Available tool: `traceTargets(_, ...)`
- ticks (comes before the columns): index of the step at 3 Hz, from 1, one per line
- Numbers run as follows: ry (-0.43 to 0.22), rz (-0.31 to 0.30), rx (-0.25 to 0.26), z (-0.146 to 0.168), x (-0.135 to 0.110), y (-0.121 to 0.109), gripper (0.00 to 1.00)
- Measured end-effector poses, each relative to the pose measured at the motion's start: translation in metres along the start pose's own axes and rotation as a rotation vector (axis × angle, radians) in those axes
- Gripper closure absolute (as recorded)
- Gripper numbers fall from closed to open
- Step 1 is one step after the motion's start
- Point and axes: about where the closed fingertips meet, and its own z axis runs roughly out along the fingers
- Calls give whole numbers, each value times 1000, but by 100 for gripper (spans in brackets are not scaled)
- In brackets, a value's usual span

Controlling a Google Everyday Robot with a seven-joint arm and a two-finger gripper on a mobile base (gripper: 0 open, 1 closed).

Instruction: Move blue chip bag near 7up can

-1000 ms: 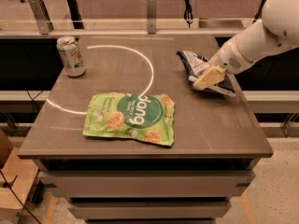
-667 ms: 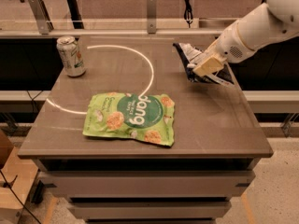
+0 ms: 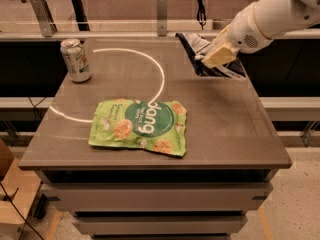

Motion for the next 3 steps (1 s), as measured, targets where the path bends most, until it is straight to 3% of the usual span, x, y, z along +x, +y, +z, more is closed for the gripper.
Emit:
traceTargets(1,-19,-14,-15,7,-12,5,100)
traceTargets(2,-101,-64,-46,25,-50,15,100)
traceTargets(3,-201,-96,-110,56,-96,35,100)
